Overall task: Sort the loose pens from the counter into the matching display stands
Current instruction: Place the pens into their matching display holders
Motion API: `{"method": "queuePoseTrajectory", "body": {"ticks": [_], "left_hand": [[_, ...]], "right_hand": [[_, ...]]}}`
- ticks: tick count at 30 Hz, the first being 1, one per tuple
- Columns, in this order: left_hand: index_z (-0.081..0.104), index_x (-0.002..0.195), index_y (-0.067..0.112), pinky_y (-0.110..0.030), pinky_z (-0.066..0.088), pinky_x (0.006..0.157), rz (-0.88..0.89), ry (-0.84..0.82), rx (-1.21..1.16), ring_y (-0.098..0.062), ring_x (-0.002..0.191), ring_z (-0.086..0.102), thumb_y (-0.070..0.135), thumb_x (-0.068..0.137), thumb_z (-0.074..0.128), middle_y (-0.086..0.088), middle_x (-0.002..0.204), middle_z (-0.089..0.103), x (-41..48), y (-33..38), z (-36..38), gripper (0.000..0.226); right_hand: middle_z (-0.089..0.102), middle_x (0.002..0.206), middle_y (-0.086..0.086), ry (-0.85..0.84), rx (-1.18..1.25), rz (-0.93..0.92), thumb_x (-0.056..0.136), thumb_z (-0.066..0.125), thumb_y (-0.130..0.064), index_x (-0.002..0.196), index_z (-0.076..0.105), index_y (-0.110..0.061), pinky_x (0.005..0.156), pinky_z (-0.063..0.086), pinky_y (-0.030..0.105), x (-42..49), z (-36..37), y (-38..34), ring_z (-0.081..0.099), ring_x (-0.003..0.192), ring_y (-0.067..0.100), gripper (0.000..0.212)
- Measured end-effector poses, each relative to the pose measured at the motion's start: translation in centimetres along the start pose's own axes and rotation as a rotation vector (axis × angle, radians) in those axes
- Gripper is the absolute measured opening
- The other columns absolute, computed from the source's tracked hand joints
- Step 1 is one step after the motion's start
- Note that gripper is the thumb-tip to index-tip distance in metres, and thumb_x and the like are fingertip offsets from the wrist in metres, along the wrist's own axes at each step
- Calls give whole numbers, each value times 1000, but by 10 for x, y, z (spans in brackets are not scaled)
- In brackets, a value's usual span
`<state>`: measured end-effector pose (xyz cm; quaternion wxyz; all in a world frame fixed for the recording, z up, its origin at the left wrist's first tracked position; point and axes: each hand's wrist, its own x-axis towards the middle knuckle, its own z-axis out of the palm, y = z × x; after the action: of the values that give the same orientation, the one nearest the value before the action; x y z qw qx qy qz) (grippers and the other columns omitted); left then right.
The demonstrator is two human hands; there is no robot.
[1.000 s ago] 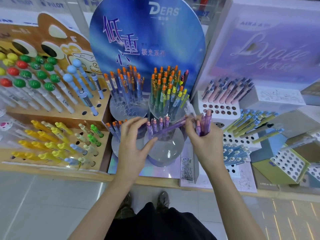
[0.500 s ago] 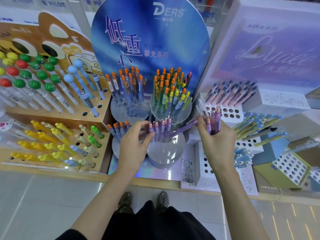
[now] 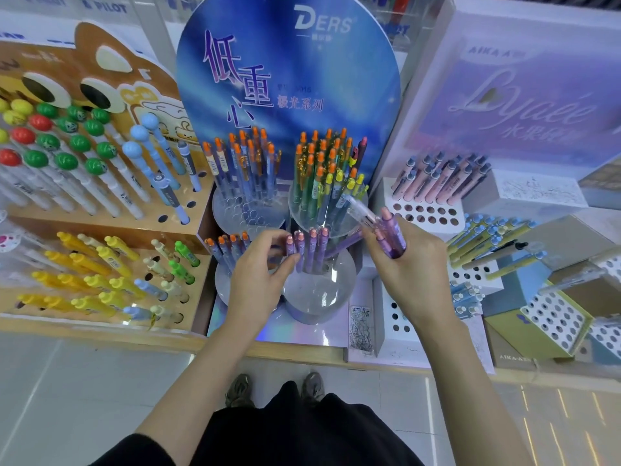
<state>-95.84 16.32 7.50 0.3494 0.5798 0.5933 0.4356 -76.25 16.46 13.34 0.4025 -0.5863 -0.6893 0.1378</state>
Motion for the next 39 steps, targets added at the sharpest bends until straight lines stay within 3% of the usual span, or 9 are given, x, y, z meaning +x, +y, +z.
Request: {"method": "queuePoseTrajectory", "body": {"ticks": [7,10,13,15,18,20,25,31,39], "left_hand": [[51,95,39,-9,47,73,13,-25,-8,7,87,61,8,85,68,22,94,60,1,2,-3,36],[53,97,33,-7,45,72,11,-29,-8,9,86,60,8,85,68,20,94,60,1,1,-3,32],[54,98,30,-7,45,73,17,-33,-14,7,86,61,7,85,68,21,94,60,2,0,-4,30],[54,98,31,-8,46,73,17,-36,-17,6,86,61,7,85,69,21,93,60,3,0,-4,31],[54,98,30,-10,47,74,15,-40,-12,6,87,61,7,85,69,22,93,60,3,0,-4,30],[55,98,28,-9,47,74,17,-41,-15,4,87,61,6,84,69,22,93,60,3,0,-4,29],[55,97,27,-9,46,74,14,-46,-31,7,84,61,4,84,69,19,92,60,4,1,-6,29],[54,96,30,-9,46,76,7,-56,-51,-2,88,62,4,84,68,15,94,61,5,0,-6,32],[54,95,31,-8,47,75,16,-70,-59,0,89,62,5,84,69,16,94,61,6,1,-8,32]], "right_hand": [[22,44,-13,87,36,35,88,67,-13,61,22,-37,45,25,12,-6,-1,3,37,46,2,57],[23,45,-12,88,28,77,88,65,-18,59,24,-35,46,25,17,-5,-2,6,34,46,4,54],[31,46,-7,40,76,162,89,67,-21,55,44,-14,48,24,26,-4,-2,9,30,49,13,41],[46,48,2,6,137,245,88,68,-26,65,57,0,50,30,31,-3,-1,8,34,50,16,36],[44,42,-12,-22,236,250,86,70,-24,56,53,-14,43,27,15,0,1,-1,36,42,5,36],[46,43,-18,-65,271,238,86,71,-24,58,55,-19,45,28,11,2,7,-10,40,42,1,32],[48,50,-15,-70,336,255,84,72,-26,66,60,-8,51,30,15,1,20,-16,39,49,2,28],[48,47,-22,-15,323,198,84,73,-22,54,44,-38,49,31,8,-2,19,-17,44,47,-2,44],[48,49,-17,16,320,221,85,72,-22,56,45,-34,52,32,15,-2,19,-12,41,48,2,41]]}}
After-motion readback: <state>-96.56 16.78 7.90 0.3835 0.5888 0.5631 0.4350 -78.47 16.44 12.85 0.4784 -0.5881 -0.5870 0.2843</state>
